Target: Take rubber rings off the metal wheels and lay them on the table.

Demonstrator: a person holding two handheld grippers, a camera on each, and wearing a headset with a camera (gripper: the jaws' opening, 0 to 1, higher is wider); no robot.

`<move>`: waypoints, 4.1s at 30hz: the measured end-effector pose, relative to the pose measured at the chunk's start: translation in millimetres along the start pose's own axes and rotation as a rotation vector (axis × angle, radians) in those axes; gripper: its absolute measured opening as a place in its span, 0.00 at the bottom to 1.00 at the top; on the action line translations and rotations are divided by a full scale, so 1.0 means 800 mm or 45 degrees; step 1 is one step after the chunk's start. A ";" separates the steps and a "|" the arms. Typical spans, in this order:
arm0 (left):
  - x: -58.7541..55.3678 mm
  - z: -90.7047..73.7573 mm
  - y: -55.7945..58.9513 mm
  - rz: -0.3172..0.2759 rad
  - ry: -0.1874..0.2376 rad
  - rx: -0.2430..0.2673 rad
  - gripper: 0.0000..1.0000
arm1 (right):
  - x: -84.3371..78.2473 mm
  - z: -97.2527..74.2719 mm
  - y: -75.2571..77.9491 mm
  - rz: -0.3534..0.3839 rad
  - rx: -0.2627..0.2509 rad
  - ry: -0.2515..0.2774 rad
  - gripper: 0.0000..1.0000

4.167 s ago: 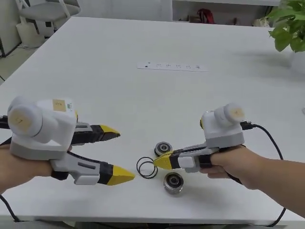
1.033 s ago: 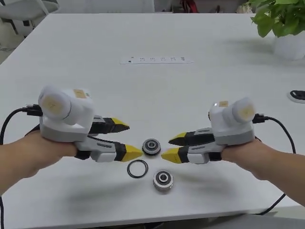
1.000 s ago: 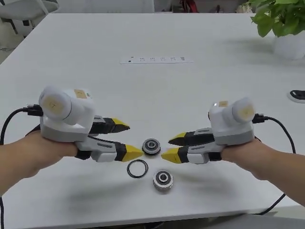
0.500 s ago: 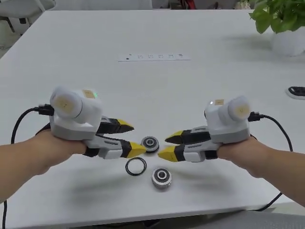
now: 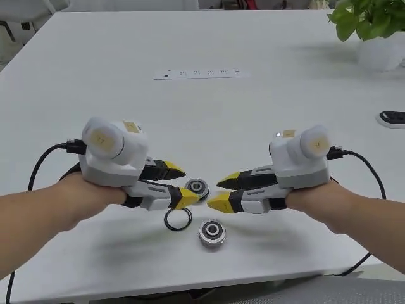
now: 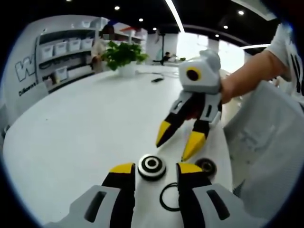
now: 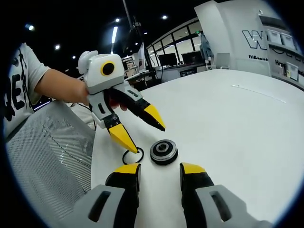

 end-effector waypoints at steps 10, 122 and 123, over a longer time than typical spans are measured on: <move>-0.002 0.009 0.001 -0.016 -0.019 0.007 0.30 | -0.002 -0.002 0.000 0.009 -0.006 0.006 0.31; -0.008 0.021 -0.002 -0.005 -0.036 0.100 0.13 | -0.001 0.024 0.001 -0.100 -0.084 -0.040 0.33; -0.008 0.021 -0.002 -0.005 -0.036 0.101 0.13 | -0.002 0.025 0.000 -0.114 -0.079 -0.048 0.33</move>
Point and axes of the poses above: the centre of the closed fingertips' face, and the gripper's own axes: z roughly forward along the fingers, y roughly to its right, x roughly out of its top, the point moved 7 cm from there along -z, roughly backward along the fingers, and after that the axes turned 7 degrees about y, right-handed, at the moved point
